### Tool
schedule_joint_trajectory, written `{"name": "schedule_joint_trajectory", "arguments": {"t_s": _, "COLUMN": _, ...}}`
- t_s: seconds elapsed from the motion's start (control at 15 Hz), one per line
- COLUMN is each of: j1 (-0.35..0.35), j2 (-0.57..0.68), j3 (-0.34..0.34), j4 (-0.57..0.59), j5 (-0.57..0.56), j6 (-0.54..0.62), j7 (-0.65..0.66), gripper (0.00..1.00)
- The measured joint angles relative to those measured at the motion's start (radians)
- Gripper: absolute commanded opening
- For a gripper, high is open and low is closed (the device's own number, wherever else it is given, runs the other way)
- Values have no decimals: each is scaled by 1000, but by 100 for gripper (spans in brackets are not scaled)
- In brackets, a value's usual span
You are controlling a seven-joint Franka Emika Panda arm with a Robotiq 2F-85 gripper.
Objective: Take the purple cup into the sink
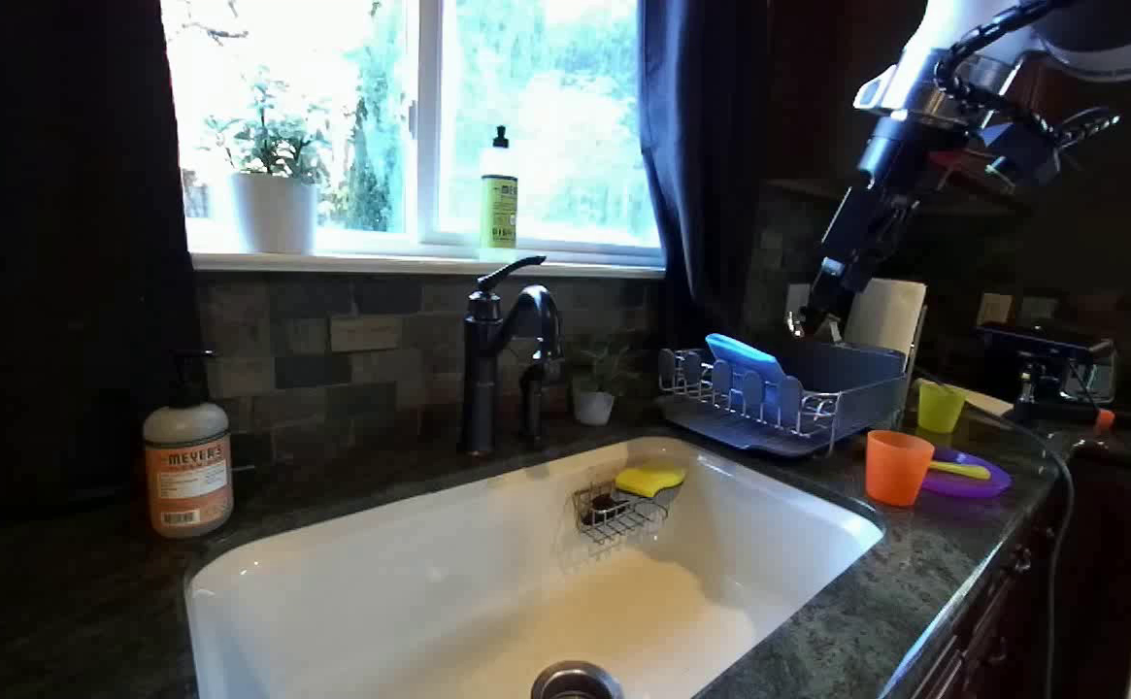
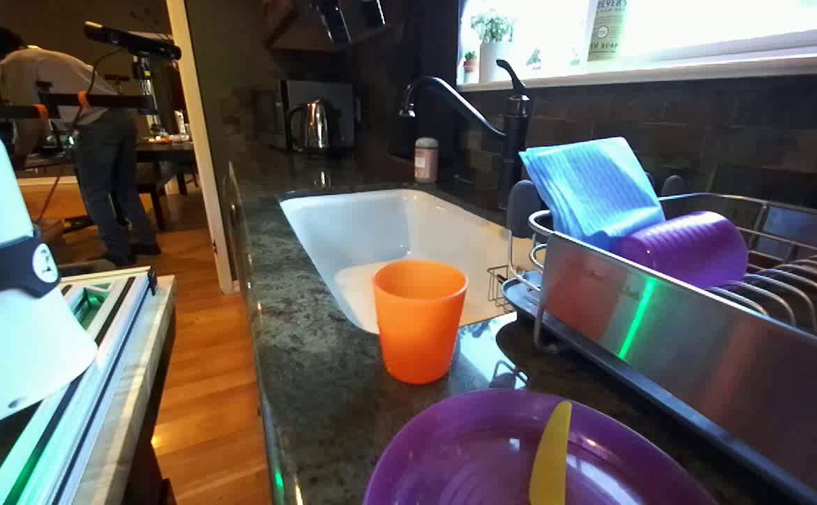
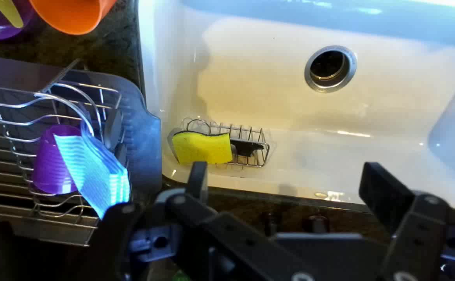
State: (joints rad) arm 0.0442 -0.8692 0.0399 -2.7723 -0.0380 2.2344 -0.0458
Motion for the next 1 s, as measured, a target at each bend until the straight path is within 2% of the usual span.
{"name": "schedule_joint_trajectory", "arguments": {"t_s": 0.2, "j1": 0, "j2": 10, "j3": 0, "j4": -47, "j5": 0, "j6": -4, "j7": 0, "gripper": 100}}
{"name": "schedule_joint_trajectory", "arguments": {"t_s": 1.0, "j1": 0, "j2": 18, "j3": 0, "j4": -47, "j5": 0, "j6": -4, "j7": 0, "gripper": 100}}
